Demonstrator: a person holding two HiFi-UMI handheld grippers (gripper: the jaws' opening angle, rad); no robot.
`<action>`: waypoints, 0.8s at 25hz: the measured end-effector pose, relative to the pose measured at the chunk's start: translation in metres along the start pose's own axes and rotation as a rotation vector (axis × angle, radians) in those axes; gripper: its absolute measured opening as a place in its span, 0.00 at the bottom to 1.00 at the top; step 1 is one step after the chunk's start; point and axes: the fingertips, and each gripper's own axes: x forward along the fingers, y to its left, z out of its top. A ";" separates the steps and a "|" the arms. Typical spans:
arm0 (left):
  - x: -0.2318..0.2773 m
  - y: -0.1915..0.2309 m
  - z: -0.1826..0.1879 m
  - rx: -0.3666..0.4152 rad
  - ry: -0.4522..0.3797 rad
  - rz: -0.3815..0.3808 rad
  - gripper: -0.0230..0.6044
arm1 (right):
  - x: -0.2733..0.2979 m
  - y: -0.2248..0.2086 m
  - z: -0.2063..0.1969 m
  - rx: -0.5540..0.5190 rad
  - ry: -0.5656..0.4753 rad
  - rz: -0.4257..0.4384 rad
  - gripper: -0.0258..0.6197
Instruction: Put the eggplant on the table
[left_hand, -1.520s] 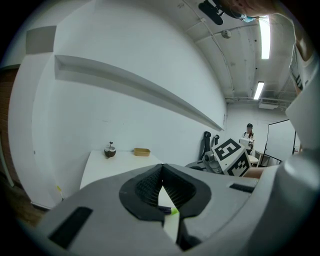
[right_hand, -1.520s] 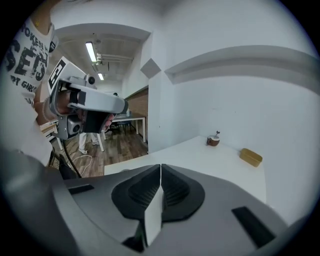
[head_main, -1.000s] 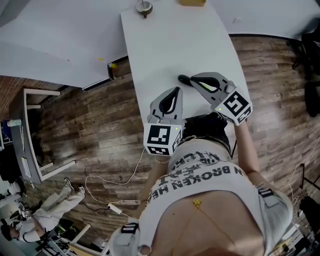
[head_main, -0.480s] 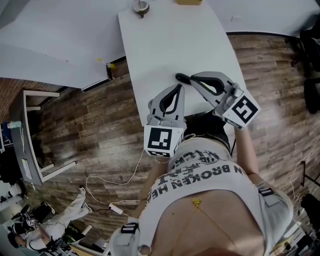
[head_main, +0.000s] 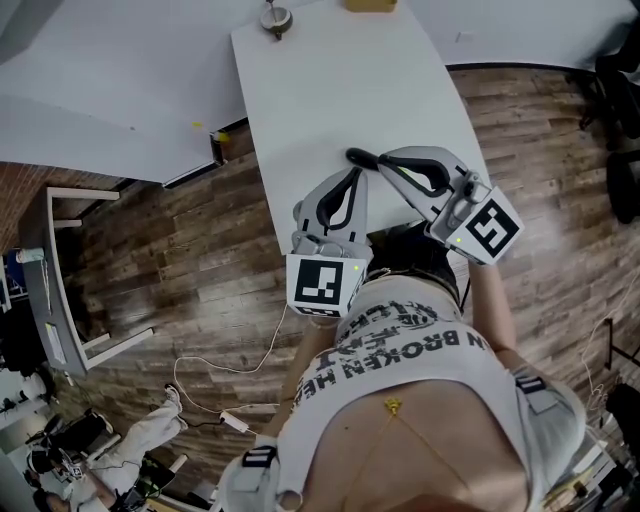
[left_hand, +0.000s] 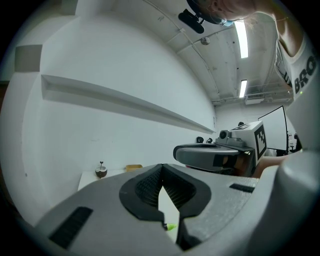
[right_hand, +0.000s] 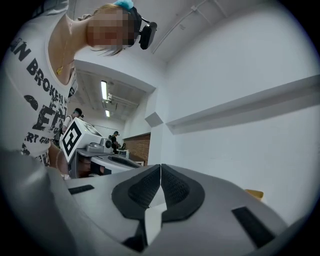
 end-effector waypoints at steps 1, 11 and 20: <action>0.001 0.000 0.000 0.001 0.000 -0.001 0.05 | 0.000 0.000 0.001 -0.003 -0.003 -0.002 0.06; -0.002 -0.003 0.000 -0.002 0.003 -0.006 0.05 | -0.007 0.003 0.004 -0.017 0.009 -0.004 0.06; -0.002 -0.003 -0.005 -0.015 0.016 -0.009 0.05 | -0.009 0.004 0.000 -0.017 0.025 -0.005 0.06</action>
